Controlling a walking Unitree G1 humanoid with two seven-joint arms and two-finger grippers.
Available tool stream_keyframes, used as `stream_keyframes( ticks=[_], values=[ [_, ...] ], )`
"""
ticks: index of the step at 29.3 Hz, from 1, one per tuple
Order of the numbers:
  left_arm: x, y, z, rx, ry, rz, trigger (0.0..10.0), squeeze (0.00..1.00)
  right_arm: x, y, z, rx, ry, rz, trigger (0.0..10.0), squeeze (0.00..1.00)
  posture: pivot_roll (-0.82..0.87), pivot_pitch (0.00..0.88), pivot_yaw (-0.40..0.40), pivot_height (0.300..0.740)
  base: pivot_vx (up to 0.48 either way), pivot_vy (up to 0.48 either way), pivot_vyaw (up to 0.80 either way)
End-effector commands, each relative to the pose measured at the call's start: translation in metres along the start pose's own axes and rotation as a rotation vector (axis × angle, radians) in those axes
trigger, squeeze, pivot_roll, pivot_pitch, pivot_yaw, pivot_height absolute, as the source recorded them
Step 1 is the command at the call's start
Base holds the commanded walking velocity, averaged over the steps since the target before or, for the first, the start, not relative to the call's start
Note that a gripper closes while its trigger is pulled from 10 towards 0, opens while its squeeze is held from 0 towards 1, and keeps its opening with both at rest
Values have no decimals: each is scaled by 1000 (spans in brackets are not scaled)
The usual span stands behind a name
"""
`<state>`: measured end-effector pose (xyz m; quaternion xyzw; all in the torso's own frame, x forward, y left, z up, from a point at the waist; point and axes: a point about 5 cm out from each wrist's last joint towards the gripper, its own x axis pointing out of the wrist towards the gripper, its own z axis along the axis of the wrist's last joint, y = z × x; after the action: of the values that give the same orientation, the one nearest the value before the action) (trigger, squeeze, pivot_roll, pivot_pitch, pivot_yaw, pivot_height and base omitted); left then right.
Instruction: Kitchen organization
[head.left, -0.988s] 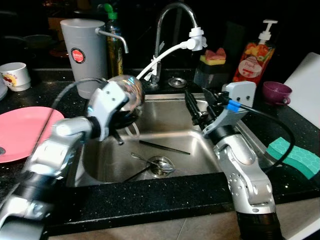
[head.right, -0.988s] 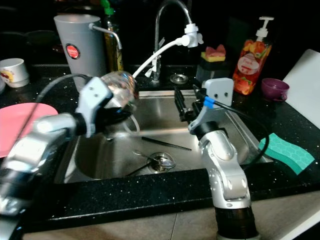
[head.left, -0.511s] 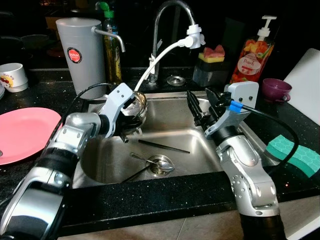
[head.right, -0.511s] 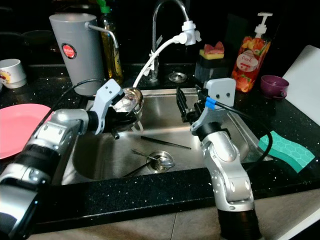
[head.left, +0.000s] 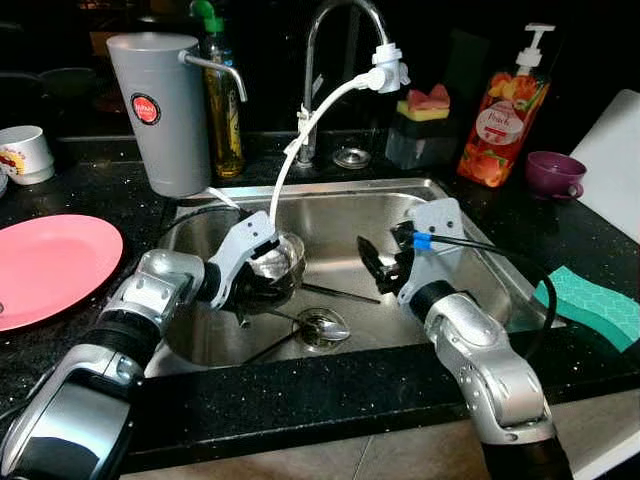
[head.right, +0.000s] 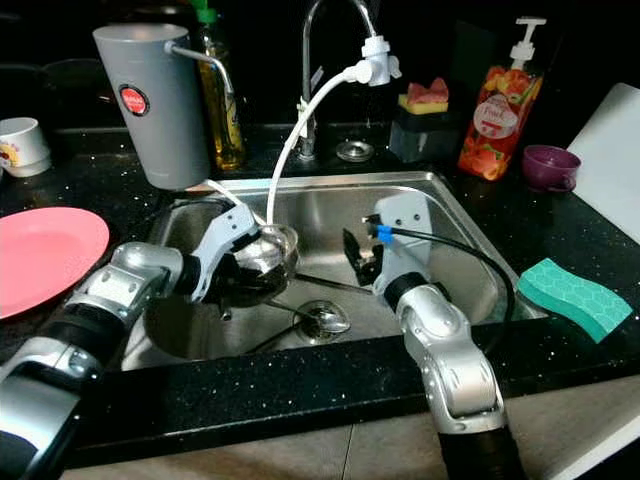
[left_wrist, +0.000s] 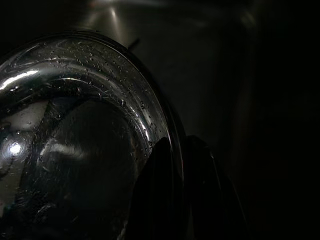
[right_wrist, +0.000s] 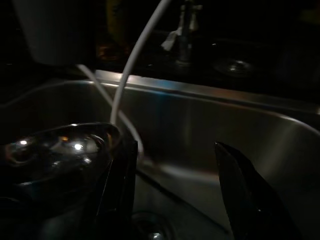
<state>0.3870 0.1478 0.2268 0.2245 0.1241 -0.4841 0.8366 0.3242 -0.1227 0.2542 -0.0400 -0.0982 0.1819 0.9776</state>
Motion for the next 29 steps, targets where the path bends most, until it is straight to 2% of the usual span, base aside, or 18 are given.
stream_keyframes(
  ticks=[1,2,3,4,5,6,14,18,19,20,21,22,23,24,25,27,28,29],
  values=[
    [6,-6,-10,-8,29,-31,10000,0,-3,0,-2,18,16,17,10000,0,20,190,-29,740,0,0,0],
    [7,-7,-11,-10,32,-33,10000,59,-4,1,-2,39,25,34,10000,0,20,190,-29,740,0,0,0],
    [7,-8,-13,-13,34,-34,10000,176,-4,2,-1,43,29,50,10000,0,20,190,-29,740,0,0,0],
    [8,-8,-15,-21,35,-29,10000,835,-5,4,0,42,29,80,10000,0,18,189,-31,740,0,0,0],
    [8,-8,-15,-21,35,-29,10000,835,-5,4,0,42,29,80,10000,0,18,189,-31,740,0,0,0],
    [10,-8,-16,-34,33,-22,10000,1000,-6,6,2,41,28,103,10000,0,16,188,-31,740,0,0,0],
    [10,-7,-17,-56,19,-11,10000,1000,-9,18,3,57,36,187,10000,0,16,188,-31,740,0,0,0],
    [4,-1,-8,-43,-35,52,10000,1000,-11,23,10,98,0,228,10000,0,18,186,-29,740,0,0,0],
    [0,3,-1,-19,-67,104,10000,925,-12,24,13,109,-19,247,10000,0,18,186,-29,740,0,0,0],
    [0,3,-1,-19,-67,104,10000,925,-12,24,13,109,-19,247,10000,0,18,186,-29,740,0,0,0],
    [-3,6,4,-6,-91,145,10000,0,-13,24,15,110,-27,254,10000,0,18,186,-29,740,0,0,0],
    [-7,10,10,2,-121,198,10000,0,-13,24,16,108,-33,257,10000,0,24,186,-29,740,0,0,0],
    [-14,16,19,44,-152,304,10000,0,-12,24,17,105,-38,256,10000,0,24,186,-29,740,0,0,0],
    [-16,18,22,72,-158,351,10000,0,-12,23,17,104,-37,254,10000,0,27,185,-32,740,0,0,0],
    [-16,18,22,72,-158,351,10000,0,-12,23,17,104,-37,254,10000,0,27,185,-32,740,0,0,0],
    [-28,20,36,116,-220,532,10000,0,-9,20,19,102,-52,242,10000,0,36,186,-38,740,0,0,0],
    [-28,20,36,116,-220,532,10000,0,-9,20,19,102,-52,242,10000,0,36,186,-38,740,0,0,0],
    [-33,20,39,139,-232,589,10000,0,-8,20,20,103,-58,241,10000,0,37,185,-39,740,0,0,0]
  ],
)
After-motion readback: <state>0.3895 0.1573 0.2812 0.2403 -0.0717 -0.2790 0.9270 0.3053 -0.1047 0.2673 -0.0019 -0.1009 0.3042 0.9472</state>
